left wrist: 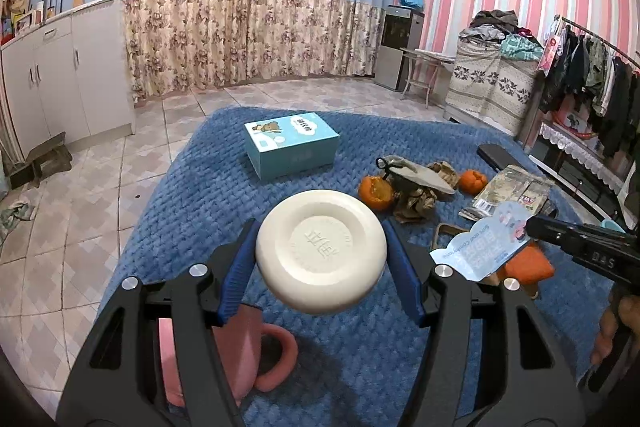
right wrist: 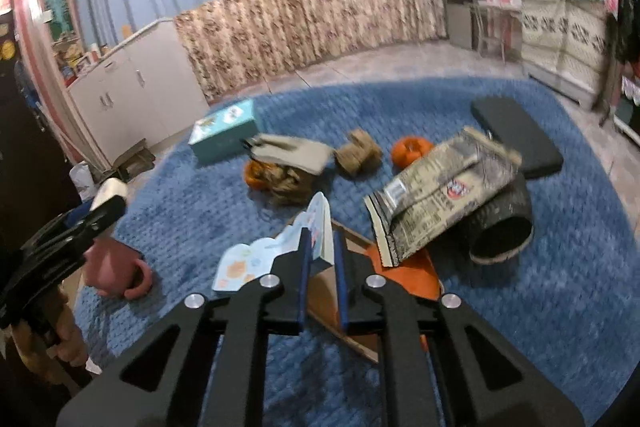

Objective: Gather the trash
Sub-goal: 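Carry the white disc and leaflet with both tools over the blue basket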

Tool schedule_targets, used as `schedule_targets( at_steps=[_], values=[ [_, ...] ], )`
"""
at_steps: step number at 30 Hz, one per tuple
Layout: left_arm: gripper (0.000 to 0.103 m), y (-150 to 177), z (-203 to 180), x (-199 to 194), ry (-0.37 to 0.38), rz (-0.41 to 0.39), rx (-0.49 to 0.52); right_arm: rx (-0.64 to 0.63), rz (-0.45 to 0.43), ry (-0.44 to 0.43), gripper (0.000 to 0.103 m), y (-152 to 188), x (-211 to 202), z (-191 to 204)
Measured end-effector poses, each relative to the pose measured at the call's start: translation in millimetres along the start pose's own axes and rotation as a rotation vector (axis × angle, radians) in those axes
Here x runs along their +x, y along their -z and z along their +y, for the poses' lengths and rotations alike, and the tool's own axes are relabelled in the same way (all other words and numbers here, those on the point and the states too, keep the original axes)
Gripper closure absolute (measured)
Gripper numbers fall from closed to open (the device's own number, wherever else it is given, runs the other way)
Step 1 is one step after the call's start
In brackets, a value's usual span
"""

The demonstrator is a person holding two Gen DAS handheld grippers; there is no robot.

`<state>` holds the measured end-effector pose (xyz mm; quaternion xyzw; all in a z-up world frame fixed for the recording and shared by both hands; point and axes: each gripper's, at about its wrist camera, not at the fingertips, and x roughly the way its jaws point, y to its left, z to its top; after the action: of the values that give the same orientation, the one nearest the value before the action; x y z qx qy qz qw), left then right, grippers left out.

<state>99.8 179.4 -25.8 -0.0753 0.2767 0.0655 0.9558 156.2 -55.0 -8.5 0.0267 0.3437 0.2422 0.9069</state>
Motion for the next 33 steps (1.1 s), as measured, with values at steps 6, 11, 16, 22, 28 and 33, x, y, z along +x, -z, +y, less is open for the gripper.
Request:
schedule_targets(
  at_steps=[6, 11, 16, 22, 28, 33],
  values=[
    [0.042, -12.7, -19.7, -9.9, 0.020, -0.037, 0.026, -0.031, -0.108, 0.027, 0.094, -11.7, -49.7, -6.2],
    [0.042, -23.8, -47.7, -15.6, 0.064, -0.063, 0.047, -0.019, -0.171, 0.076, 0.094, -14.1, -89.8, -29.4],
    [0.042, -33.5, -90.1, -21.2, 0.132, -0.088, 0.092, 0.003, -0.233, 0.136, 0.094, -13.4, -138.8, -59.3],
    [0.042, -39.6, -147.4, -25.4, 0.231, -0.096, 0.139, 0.047, -0.291, 0.234, 0.094, -7.0, -197.1, -104.7],
    [0.042, -37.7, -210.2, -24.8, 0.334, -0.082, 0.182, 0.110, -0.326, 0.342, 0.094, 3.9, -248.5, -156.2],
    [0.042, -33.3, -263.0, -17.5, 0.408, -0.052, 0.211, 0.140, -0.333, 0.442, 0.094, 10.0, -277.5, -194.0]
  ],
)
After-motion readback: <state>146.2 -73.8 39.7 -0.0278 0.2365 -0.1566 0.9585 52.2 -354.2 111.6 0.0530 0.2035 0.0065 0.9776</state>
